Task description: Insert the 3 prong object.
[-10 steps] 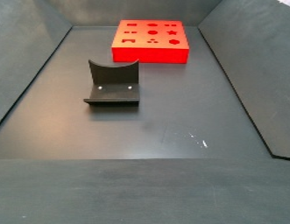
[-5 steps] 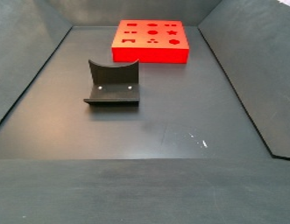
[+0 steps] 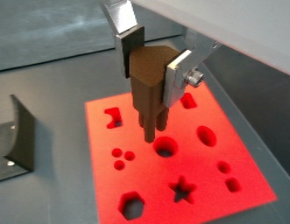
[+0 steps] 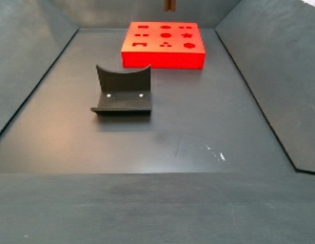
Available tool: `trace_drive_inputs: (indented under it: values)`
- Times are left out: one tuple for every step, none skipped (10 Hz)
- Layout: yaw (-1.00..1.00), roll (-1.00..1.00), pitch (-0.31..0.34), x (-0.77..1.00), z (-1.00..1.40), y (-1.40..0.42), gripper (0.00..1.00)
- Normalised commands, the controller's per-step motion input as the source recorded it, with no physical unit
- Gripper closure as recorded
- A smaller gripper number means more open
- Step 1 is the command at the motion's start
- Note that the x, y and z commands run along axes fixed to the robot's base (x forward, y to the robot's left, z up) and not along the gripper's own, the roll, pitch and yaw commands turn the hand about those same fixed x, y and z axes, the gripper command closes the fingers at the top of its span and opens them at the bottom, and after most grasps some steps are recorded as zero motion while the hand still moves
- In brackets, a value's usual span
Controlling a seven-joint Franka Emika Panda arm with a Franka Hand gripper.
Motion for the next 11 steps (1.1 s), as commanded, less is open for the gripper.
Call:
trace_drive_inputs:
  values:
    - [0.11,0.21,0.114,0.96,-0.15,0.38,1.0]
    - [0.11,0.14,0.103,0.68,-0.13,0.41,1.0]
    - [0.1,0.09,0.117,0.55,-0.17,0.39,1.0]
    - [0.03,0.01,0.14,0.37,-0.1,0.39,1.0]
    - [0.1,0.0,0.149,0.29,-0.18,0.28,1.0]
    - [0.13,-0.09,0.16,0.07,-0.24,0.21,1.0]
    - [0.03,-0.01,0.15,0.02,-0.23,0.0,1.0]
    - [-0.1,0.03,0.214,0.0,-0.36,0.0,1.0]
    - [-0.21,0.0,0.329,-0.02,-0.34,0.0,1.0]
    - [-0.18,-0.06,0.337,0.0,-0.28,0.0,1.0]
    - [-0.09,-0.02,0.251,0.0,-0.29,0.0,1.0]
